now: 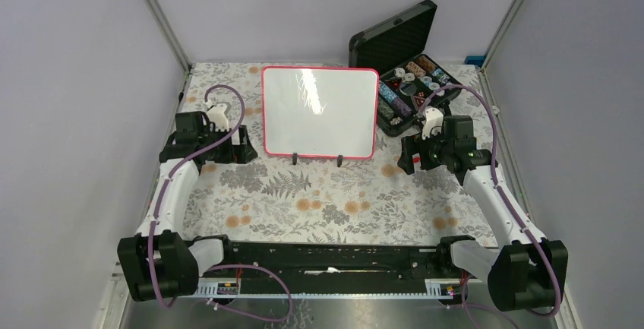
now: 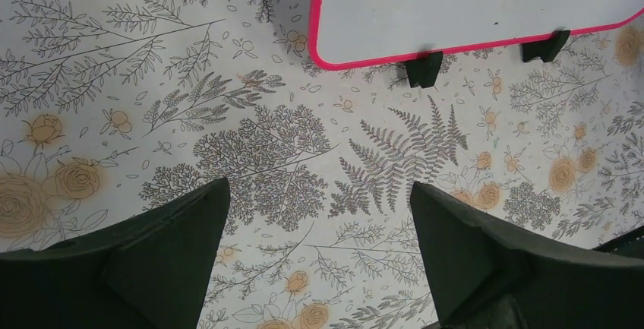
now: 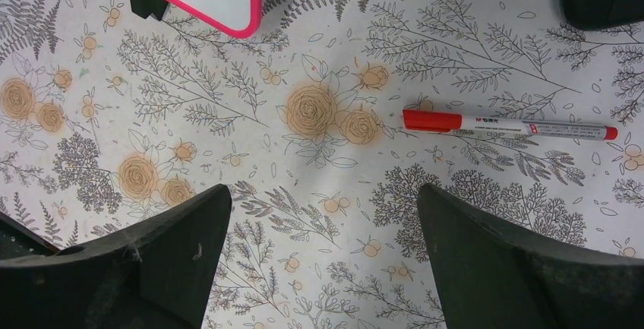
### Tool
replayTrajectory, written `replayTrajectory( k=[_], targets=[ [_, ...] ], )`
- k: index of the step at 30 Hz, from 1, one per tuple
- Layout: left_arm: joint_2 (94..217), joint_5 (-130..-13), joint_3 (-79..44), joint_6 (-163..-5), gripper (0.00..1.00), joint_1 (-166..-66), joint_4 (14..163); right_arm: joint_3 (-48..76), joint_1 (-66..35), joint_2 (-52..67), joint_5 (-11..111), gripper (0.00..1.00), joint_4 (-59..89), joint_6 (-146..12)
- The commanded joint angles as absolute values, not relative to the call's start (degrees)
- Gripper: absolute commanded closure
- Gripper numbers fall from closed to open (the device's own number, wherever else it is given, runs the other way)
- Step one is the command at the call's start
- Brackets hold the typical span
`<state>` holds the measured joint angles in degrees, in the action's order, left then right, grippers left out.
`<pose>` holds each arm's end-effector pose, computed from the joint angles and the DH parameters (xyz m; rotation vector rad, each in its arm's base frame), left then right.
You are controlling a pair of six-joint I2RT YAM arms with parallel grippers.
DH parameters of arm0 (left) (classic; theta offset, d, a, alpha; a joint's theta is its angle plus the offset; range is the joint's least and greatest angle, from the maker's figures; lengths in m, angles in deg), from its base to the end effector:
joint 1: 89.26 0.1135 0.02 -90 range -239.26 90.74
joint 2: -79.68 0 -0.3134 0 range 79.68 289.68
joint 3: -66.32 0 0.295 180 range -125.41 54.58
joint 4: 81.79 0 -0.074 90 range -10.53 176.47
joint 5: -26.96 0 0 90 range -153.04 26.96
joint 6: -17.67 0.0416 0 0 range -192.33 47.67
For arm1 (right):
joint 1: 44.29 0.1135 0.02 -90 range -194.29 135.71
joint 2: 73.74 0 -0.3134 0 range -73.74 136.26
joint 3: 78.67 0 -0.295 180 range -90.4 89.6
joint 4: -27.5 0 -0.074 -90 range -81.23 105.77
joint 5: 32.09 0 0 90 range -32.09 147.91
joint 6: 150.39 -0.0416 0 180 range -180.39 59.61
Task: Write a sentence on the whiteboard
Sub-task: Pick up the whiteboard marker from the center of the board.
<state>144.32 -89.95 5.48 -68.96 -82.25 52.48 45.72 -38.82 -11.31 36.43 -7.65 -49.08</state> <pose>0.2526 0.0121 0.2926 0.1330 2.3637 -0.4833 0.2491 0.0392 0.2809 -0.5191 2.2098 0.3771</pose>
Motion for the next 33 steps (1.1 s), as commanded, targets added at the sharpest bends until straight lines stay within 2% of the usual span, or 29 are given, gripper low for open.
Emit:
replayTrajectory(
  k=[1, 8, 17, 27, 33],
  targets=[
    [144.1, -92.0, 2.8, -68.4, 0.01, -81.9, 53.0, 43.6, -39.1, -11.2, 36.2, 0.01, -6.4, -49.5],
    [146.6, -93.0, -2.8, -66.1, 0.01, -82.0, 51.1, 42.5, -39.1, -10.6, 34.6, 0.01, -7.7, -47.5],
    [148.9, -94.5, -10.7, -60.9, 0.01, -84.4, 46.6, 33.9, -39.3, -5.3, 33.6, 0.01, -16.5, -35.2],
    [152.7, -88.6, -15.7, -57.3, 0.01, -105.2, 43.1, 26.8, -49.9, 1.3, 31.4, 0.01, -28.1, -13.4],
    [155.6, -90.1, -17.9, -57.6, 0.01, -111.9, 42.3, 24.5, -53.4, 5.6, 28.6, 0.01, -31.7, 2.5]
  ],
)
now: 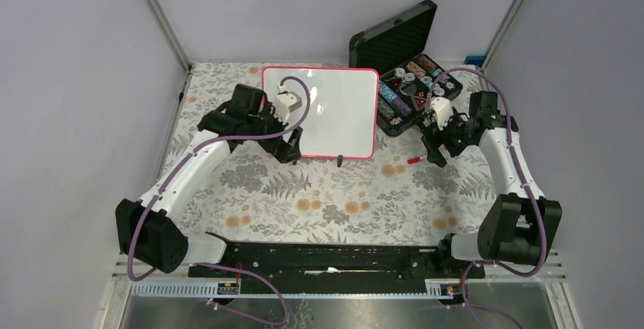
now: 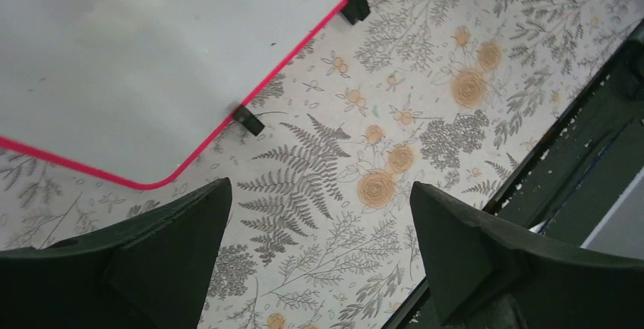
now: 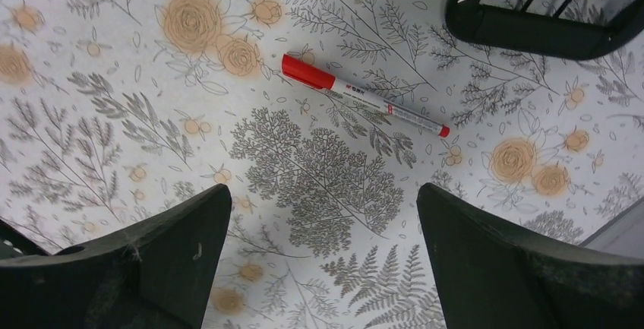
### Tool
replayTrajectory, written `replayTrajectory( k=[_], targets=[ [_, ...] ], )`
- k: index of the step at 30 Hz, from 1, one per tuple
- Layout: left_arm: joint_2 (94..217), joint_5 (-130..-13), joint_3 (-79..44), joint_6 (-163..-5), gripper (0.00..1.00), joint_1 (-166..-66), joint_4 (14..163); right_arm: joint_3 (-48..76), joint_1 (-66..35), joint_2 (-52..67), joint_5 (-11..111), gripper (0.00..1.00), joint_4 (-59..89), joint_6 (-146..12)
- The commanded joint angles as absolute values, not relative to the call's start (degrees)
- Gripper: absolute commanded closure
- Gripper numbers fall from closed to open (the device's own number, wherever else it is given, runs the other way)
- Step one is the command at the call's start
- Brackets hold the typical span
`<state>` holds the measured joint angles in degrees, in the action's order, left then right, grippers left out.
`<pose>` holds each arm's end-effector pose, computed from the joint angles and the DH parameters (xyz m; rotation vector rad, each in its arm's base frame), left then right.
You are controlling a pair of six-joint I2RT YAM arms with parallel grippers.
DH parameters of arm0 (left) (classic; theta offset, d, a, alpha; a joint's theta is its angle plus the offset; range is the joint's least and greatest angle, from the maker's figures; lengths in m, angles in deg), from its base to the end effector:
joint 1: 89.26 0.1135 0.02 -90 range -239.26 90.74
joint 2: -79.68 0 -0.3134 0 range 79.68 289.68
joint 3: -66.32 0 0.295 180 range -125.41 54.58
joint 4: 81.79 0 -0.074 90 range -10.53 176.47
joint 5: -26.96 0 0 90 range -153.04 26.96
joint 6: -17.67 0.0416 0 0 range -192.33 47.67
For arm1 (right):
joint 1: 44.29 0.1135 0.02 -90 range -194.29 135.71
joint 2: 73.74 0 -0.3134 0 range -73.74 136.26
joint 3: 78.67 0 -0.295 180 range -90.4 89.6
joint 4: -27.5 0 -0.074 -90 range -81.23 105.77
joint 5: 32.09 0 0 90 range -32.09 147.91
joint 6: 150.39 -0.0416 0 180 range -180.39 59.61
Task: Write a sentence on the whiteboard
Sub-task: Pick up the whiteboard marker from the center of the board.
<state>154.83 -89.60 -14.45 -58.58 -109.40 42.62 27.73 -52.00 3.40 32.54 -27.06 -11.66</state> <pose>0.2797 -0.1224 0.3602 0.8979 2.2384 -0.6150 0.3033 -0.0231 0.3061 -1.0045 2.2360 0.1546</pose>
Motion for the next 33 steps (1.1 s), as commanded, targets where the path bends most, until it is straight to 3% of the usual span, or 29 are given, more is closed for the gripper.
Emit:
replayTrajectory(
  k=[1, 5, 21, 33],
  targets=[
    [155.8, -90.7, -18.1, -57.8, 0.01, -112.3, 42.3, 24.4, -53.4, 6.2, 28.1, 0.01, -31.8, 5.0],
    [156.3, -90.9, -19.1, -58.9, 0.01, -113.4, 42.1, 23.0, -53.4, 9.8, 27.4, 0.00, -31.7, 12.3],
    [155.5, -92.1, -18.5, -60.5, 0.01, -113.5, 42.6, 12.8, -53.4, 30.3, 30.1, 0.21, -31.7, 21.7],
    [156.9, -91.7, -19.1, -60.5, 0.01, -113.5, 42.6, 14.8, -53.1, 37.0, 33.0, 0.29, -30.1, 26.2]
  ],
)
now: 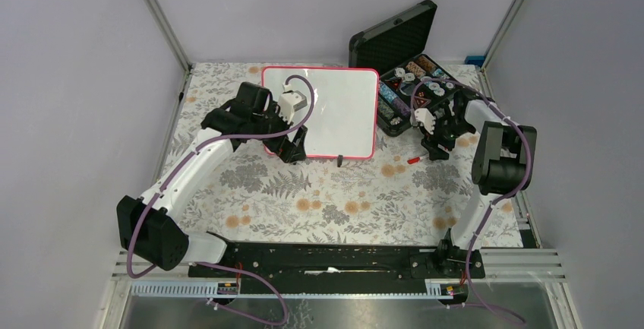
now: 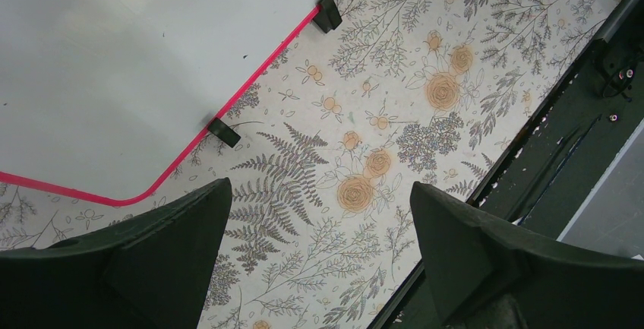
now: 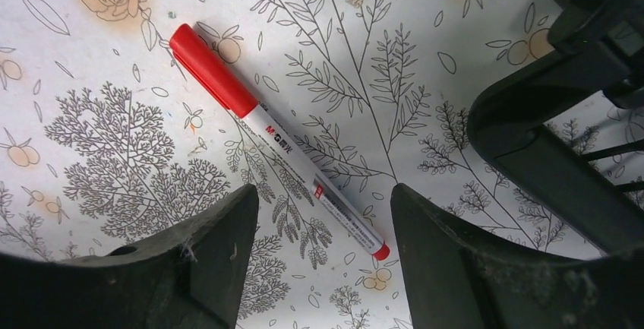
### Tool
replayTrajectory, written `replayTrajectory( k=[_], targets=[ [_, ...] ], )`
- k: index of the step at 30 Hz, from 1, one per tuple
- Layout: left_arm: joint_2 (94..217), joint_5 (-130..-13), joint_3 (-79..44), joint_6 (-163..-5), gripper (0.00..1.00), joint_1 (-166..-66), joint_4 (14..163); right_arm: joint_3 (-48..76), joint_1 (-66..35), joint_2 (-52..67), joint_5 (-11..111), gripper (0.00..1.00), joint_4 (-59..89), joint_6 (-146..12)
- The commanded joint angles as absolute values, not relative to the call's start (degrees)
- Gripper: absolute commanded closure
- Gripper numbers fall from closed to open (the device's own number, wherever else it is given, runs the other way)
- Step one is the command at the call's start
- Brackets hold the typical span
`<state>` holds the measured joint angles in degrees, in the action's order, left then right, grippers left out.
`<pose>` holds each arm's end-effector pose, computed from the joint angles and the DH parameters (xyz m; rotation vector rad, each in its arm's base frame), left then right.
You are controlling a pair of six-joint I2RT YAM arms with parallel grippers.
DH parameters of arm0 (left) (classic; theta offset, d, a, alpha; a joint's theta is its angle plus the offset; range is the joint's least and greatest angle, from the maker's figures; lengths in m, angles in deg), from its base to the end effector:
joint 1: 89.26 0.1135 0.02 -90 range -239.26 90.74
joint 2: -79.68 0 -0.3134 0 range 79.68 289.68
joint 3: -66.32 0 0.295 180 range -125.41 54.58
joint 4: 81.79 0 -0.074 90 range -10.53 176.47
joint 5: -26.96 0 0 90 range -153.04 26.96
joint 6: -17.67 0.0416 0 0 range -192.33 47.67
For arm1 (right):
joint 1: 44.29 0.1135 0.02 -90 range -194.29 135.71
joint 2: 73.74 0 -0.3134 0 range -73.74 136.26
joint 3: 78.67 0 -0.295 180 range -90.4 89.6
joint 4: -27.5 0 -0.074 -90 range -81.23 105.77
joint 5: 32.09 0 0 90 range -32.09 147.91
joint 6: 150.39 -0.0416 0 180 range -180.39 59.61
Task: Write a sentence on the whiteboard
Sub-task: Pick up the whiteboard marker from the center of the board.
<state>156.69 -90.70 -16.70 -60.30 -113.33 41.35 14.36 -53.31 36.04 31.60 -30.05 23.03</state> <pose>0.2778 -0.1453 0.3638 0.9547 2.2433 -0.6852 0.4144 -0.0471 0.1843 -1.6643 2.1052 0.2705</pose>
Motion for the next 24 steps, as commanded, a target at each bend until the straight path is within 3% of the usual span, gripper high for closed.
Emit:
replayTrajectory(
  k=[1, 7, 13, 24],
  targets=[
    [156.9, -91.6, -19.2, -60.5, 0.01, -113.5, 42.6, 15.2, -53.0, 37.1, 33.3, 0.29, -30.0, 26.4],
    [157.1, -91.7, -19.4, -60.6, 0.01, -113.5, 42.6, 18.4, -52.5, 35.7, 34.1, 0.33, -30.9, 27.6],
    [156.5, -91.8, -19.2, -60.6, 0.01, -113.5, 42.6, 22.3, -51.4, 33.5, 34.0, 0.44, -31.5, 27.8],
    [155.3, -93.9, -19.3, -61.6, 0.01, -113.5, 42.6, 29.8, -49.4, 27.7, 34.7, 0.81, -29.9, 24.6]
  ],
)
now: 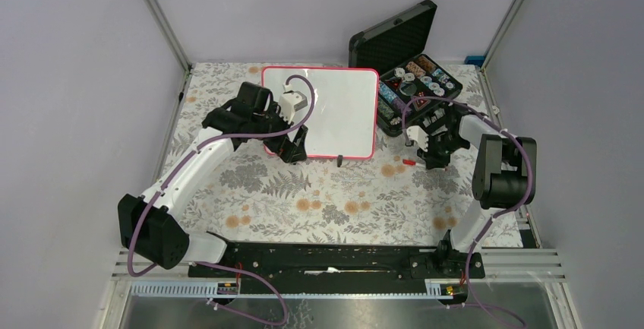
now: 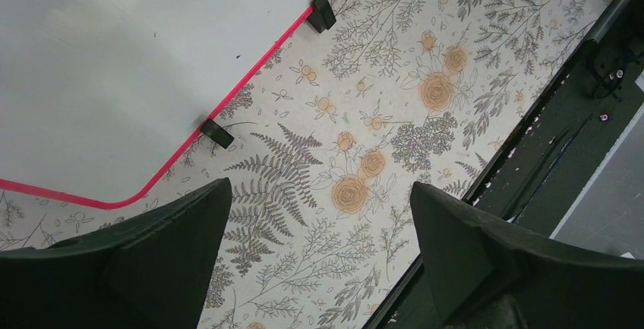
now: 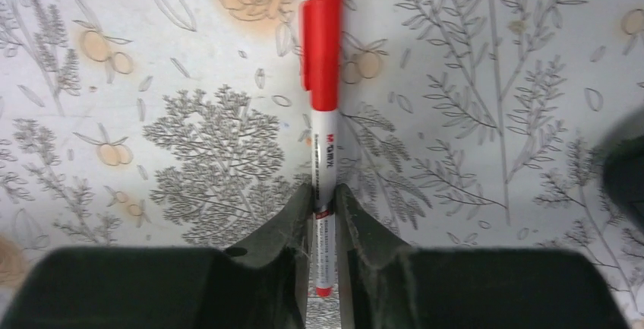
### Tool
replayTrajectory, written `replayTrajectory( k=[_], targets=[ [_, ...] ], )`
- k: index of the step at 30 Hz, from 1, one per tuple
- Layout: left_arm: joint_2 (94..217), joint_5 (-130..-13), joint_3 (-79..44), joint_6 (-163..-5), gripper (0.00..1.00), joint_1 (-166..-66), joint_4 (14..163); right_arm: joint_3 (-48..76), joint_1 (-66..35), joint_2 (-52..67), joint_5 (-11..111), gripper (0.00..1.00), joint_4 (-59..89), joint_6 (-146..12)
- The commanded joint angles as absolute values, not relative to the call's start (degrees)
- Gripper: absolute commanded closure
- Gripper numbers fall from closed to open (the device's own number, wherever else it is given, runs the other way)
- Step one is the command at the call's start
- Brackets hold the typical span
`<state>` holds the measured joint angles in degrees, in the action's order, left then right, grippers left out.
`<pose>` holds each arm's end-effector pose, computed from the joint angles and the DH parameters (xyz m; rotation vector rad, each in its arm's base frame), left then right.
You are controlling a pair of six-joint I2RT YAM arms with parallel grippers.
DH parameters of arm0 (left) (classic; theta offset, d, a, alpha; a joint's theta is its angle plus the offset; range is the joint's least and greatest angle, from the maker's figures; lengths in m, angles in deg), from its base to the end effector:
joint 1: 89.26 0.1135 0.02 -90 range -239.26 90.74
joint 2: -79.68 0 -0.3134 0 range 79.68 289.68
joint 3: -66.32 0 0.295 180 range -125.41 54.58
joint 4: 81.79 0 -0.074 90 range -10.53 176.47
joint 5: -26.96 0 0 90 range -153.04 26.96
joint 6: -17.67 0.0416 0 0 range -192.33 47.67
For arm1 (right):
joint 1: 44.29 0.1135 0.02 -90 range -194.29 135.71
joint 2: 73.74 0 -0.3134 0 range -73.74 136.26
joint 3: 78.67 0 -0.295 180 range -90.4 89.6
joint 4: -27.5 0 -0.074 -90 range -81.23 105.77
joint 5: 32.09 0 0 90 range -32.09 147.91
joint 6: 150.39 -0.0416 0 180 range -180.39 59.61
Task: Write a sentence on the whiteboard
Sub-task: Pick up the whiteboard marker from the center of the board, then pass from the right arm to the left
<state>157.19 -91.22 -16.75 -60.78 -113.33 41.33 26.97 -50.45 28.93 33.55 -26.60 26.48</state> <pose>0.2796 -0.1464 0.3617 0.9495 2.2539 -0.7011 0.3630 -0.0219 0.1685 -1.7978 2.0554 0.2742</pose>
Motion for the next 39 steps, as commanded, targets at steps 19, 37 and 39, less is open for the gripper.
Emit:
replayTrajectory(
  k=[19, 37, 39],
  targets=[
    [153.2, -101.8, -27.0, -53.3, 0.01, -116.4, 36.4, 18.6, -37.5, 12.1, 7.6, 1.00, -48.9, -0.9],
    [152.3, -58.6, -28.5, -21.9, 0.10, -154.4, 32.0, 32.4, -16.8, 1.6, -10.4, 1.00, -26.5, -40.6],
    [152.2, -56.3, -28.0, -19.5, 0.16, -156.9, 33.6, 33.2, -16.1, 1.4, -11.3, 1.00, -25.2, -42.5]
  ],
)
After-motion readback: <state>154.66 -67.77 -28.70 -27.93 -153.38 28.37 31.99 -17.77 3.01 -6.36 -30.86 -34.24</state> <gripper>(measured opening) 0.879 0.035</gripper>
